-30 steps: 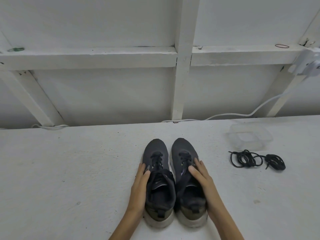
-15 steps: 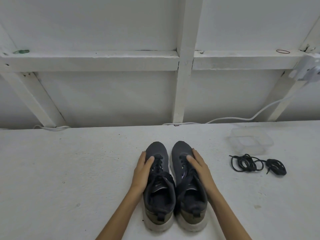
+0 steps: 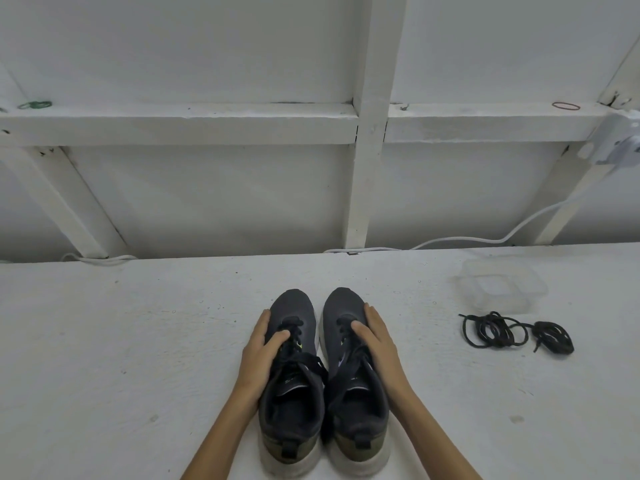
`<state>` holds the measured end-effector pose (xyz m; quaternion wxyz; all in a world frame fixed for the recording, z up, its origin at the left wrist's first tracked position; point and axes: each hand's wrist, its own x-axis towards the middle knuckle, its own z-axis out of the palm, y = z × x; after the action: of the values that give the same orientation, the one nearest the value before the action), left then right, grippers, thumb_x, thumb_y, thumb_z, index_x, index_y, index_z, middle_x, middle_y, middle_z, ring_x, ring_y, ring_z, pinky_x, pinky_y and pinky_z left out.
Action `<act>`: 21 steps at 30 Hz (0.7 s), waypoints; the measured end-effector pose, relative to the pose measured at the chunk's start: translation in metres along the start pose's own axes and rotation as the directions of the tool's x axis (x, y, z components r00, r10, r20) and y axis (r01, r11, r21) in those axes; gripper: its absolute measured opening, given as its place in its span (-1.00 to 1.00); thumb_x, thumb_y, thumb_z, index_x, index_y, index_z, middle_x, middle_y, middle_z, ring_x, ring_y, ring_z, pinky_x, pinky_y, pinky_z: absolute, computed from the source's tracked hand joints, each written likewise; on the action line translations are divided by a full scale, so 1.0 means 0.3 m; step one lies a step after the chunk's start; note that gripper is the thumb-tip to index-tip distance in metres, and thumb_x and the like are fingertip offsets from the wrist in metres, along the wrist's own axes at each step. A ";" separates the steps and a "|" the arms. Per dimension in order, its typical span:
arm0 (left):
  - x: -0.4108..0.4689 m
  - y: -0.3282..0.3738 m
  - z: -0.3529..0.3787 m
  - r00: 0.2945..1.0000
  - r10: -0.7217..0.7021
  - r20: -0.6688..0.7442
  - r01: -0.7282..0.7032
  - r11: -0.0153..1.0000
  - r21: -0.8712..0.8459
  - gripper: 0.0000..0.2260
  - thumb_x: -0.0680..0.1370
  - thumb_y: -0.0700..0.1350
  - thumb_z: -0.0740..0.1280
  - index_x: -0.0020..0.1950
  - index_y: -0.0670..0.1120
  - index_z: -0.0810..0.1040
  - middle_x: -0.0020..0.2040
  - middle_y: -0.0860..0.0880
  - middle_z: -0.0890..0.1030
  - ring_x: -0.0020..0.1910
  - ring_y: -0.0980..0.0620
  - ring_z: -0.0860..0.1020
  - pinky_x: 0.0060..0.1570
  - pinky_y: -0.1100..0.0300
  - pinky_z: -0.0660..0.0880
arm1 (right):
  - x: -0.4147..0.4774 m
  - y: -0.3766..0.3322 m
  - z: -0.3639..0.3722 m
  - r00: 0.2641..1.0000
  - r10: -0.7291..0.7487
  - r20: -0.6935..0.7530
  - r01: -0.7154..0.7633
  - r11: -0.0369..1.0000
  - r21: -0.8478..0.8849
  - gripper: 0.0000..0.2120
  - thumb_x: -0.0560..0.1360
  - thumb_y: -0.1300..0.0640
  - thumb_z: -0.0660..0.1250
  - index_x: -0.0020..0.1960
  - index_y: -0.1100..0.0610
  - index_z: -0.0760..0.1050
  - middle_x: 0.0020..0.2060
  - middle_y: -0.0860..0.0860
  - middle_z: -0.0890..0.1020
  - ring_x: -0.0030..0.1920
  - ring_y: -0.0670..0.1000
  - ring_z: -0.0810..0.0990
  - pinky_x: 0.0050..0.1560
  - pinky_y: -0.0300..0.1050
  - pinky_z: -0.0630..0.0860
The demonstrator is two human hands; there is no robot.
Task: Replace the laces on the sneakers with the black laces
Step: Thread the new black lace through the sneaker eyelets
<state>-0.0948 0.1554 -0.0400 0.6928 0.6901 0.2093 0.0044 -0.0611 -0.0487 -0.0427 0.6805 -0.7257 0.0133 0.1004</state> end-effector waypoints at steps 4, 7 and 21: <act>0.021 0.008 -0.005 1.000 -0.001 -0.001 0.001 1.000 0.001 -0.43 0.59 -0.13 0.31 0.56 0.00 0.19 0.52 0.02 0.30 0.46 0.00 0.32 0.46 -0.05 0.27 | 0.019 -0.007 0.015 1.000 0.003 -0.006 -0.003 1.000 -0.006 -0.40 0.59 -0.05 0.27 0.56 -0.06 0.15 0.55 -0.15 0.17 0.53 -0.13 0.14 0.42 -0.21 0.10; 0.029 0.012 -0.009 1.000 0.000 0.009 0.000 1.000 0.009 -0.43 0.59 -0.12 0.31 0.57 0.00 0.19 0.52 0.01 0.30 0.46 -0.02 0.33 0.46 -0.05 0.27 | 0.018 -0.004 0.014 1.000 -0.002 -0.007 0.002 1.000 -0.007 -0.42 0.60 -0.04 0.26 0.56 -0.05 0.16 0.54 -0.15 0.18 0.53 -0.13 0.15 0.42 -0.22 0.10; -0.159 0.258 0.117 0.937 0.348 0.004 -0.322 0.863 0.389 -0.61 0.64 -0.07 0.22 0.48 0.09 0.31 0.51 0.22 0.16 0.43 0.39 -0.06 0.53 0.15 -0.16 | -0.128 0.023 -0.212 0.982 -0.138 -0.132 0.128 0.988 -0.085 -0.62 0.58 0.01 0.29 0.39 -0.08 0.45 0.41 -0.23 0.40 0.46 -0.26 0.26 0.46 -0.22 0.17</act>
<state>-0.1059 0.1116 0.0463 0.5256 0.8373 0.1060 0.1068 -0.0916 -0.1166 -0.0398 0.6549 -0.7556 0.0079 0.0048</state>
